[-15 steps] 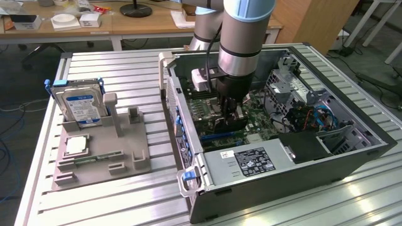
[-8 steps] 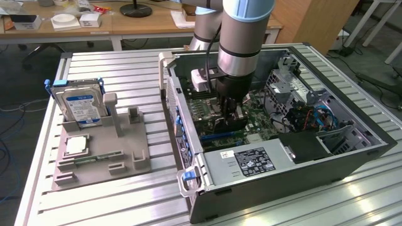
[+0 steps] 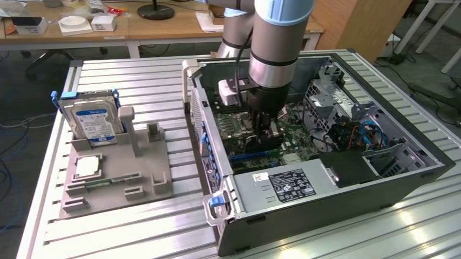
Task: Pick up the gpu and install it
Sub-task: 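Insert the gpu into the slot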
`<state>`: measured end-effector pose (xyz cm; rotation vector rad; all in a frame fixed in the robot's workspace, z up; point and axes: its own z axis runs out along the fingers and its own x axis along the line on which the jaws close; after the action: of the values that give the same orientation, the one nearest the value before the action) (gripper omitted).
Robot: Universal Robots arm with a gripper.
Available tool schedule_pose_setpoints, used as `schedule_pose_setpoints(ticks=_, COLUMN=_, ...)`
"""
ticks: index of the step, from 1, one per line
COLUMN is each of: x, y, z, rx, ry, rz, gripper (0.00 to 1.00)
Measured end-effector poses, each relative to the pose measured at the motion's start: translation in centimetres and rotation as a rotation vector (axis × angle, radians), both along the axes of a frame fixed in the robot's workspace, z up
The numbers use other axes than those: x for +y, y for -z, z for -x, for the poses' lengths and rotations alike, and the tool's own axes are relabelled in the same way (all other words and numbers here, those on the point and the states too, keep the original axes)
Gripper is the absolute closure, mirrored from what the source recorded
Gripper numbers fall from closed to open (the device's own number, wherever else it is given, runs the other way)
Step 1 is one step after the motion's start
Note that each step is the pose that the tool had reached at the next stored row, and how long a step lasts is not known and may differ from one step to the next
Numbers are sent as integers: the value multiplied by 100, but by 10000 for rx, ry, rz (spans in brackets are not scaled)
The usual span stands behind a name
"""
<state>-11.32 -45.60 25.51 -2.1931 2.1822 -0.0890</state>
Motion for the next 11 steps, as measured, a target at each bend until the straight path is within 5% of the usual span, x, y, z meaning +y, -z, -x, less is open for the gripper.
schedule_pose_setpoints(ticks=11, x=-1, y=22, z=15, rx=-6, ry=-17, rz=2, gripper=74)
